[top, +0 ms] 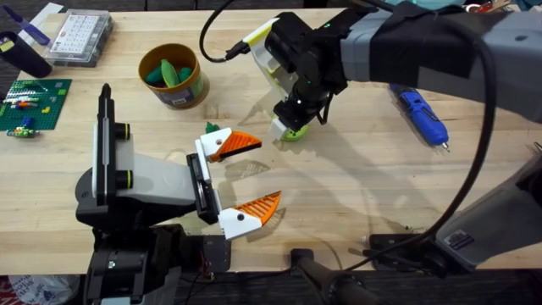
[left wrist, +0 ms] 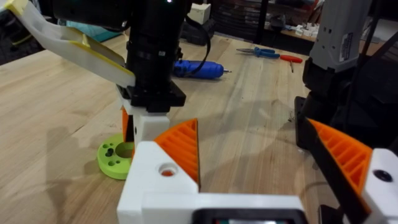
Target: Pick up the gripper from the table and insert it into the empty holder that is missing its gripper. Then pick up a screw, insert it into the mounting hole, and use the screwdriver to tighten it. Finally, clean up the table by picking up the vegetable and placing it into the bucket.
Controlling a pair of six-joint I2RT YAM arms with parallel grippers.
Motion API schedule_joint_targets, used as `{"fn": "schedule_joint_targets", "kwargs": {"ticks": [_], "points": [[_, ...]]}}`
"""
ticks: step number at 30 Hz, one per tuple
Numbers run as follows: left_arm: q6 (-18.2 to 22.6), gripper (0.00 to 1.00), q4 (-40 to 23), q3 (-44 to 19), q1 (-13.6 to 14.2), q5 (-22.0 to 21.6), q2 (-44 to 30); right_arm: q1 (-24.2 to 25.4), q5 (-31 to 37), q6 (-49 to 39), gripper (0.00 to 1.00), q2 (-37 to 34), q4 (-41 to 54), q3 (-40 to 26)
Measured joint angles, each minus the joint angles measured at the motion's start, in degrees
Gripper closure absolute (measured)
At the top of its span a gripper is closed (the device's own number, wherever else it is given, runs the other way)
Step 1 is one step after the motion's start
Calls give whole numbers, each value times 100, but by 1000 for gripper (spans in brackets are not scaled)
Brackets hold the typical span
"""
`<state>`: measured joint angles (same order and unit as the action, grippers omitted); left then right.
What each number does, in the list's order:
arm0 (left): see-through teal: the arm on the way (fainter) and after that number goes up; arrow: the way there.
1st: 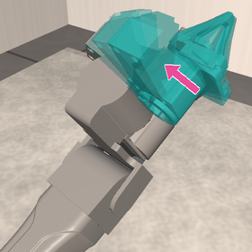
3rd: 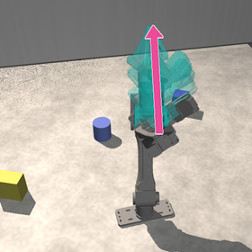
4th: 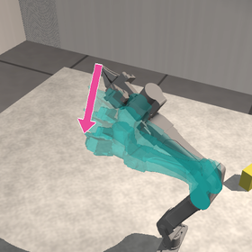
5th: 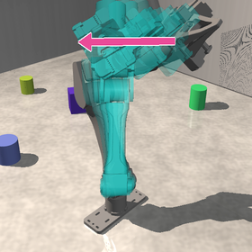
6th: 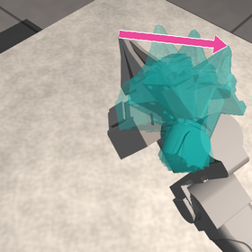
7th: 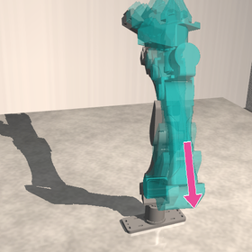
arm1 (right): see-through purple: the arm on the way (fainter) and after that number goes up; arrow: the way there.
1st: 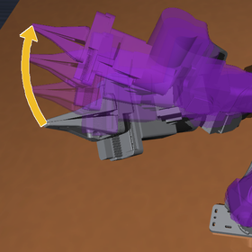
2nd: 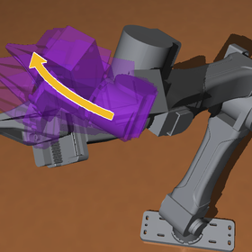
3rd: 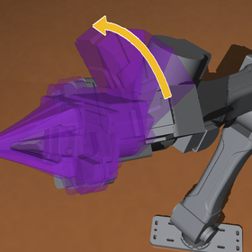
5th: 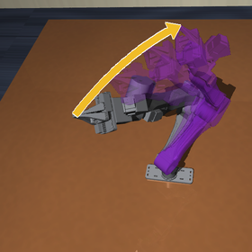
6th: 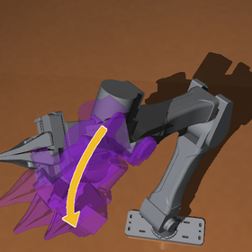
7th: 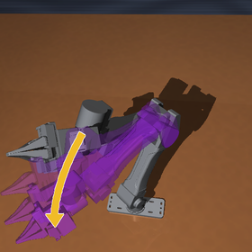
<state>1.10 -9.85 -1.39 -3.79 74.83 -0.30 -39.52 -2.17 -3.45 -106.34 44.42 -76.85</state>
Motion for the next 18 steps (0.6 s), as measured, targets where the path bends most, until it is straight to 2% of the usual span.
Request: {"fn": "schedule_joint_targets", "kwargs": {"ticks": [18], "points": [[0,10,-1,0,0,-1,0,-1,-26,2,508,-2,43,-82]]}}
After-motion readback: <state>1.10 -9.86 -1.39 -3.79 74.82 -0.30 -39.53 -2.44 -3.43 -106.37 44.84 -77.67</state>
